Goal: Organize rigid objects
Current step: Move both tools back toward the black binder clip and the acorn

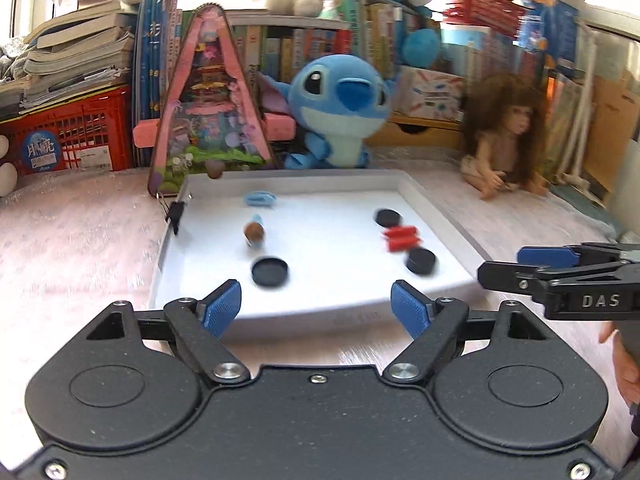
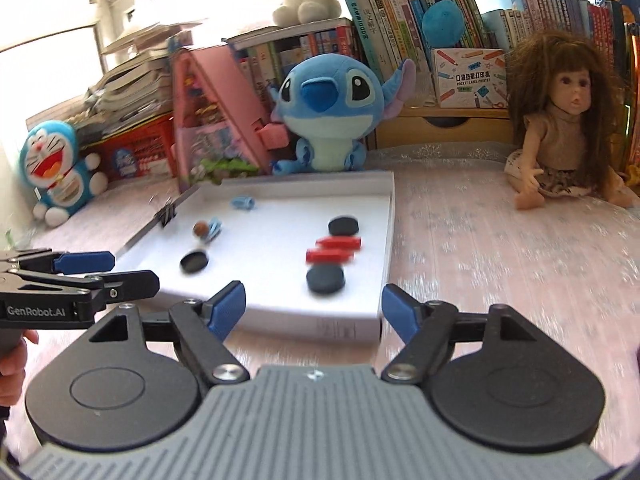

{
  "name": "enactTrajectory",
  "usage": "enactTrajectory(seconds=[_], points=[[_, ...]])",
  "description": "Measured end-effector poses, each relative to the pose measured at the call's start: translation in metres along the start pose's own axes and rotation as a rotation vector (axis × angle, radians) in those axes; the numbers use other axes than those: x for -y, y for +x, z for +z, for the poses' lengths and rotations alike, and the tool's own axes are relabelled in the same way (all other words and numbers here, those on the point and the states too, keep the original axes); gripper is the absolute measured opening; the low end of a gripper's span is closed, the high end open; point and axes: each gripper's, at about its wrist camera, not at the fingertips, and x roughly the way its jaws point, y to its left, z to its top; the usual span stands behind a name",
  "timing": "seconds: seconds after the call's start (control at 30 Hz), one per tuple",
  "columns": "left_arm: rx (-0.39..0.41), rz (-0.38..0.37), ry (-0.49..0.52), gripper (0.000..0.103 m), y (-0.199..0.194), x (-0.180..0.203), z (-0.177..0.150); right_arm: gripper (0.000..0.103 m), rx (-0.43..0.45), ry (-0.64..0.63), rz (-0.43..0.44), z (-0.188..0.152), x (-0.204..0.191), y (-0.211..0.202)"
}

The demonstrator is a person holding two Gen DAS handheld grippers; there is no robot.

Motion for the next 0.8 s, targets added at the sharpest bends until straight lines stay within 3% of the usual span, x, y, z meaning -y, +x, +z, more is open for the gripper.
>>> enactTrajectory(seconds=[0.37, 0.8], points=[[0.011, -0.070, 0.056, 0.081, -0.058, 0.014, -0.051, 0.087, 0.012, -0.062, 0.007, -0.047, -0.008, -0.040], [-0.046, -0.093, 0.083, 0.081, -0.084, 0.007, -0.094, 0.087, -0.001, -0.150, 0.000, -0.088, -0.024, -0.061]])
